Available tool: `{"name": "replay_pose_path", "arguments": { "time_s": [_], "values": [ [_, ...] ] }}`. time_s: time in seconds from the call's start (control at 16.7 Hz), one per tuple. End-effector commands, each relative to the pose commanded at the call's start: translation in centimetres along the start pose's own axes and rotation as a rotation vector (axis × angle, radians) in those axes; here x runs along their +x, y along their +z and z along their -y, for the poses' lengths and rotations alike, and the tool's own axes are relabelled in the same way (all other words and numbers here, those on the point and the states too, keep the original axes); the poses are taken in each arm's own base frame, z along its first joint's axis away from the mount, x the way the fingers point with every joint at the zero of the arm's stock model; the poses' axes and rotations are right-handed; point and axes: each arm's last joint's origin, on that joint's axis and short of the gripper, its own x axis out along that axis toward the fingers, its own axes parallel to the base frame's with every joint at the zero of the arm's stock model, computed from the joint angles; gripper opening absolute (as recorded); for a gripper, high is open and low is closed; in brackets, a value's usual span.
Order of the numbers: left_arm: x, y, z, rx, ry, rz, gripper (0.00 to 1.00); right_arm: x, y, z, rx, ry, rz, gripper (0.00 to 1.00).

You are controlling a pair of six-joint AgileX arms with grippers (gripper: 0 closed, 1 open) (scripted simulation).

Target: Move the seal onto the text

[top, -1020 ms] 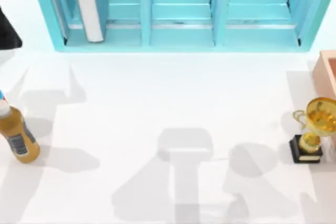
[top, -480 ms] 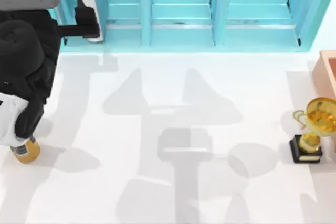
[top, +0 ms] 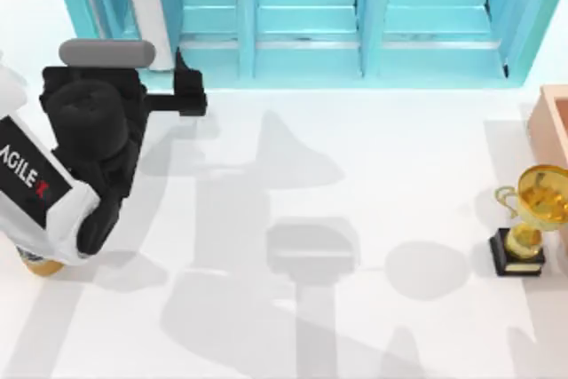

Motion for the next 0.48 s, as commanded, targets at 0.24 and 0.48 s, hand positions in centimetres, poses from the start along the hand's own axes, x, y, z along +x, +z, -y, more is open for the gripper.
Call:
{"name": "replay_pose_path", "arguments": {
  "time_s": [0.24,0.48],
  "values": [
    [-0.1,-0.1,-0.2,0.001,0.005,-0.005,1.00,0.0,0.0,0.0,0.000,0.000,0.000,1.00],
    [1.3,0.3,0.7,0.001,-0.003,0.002,1.00,0.0,0.0,0.0,0.000,0.000,0.000,1.00]
  ]
}}
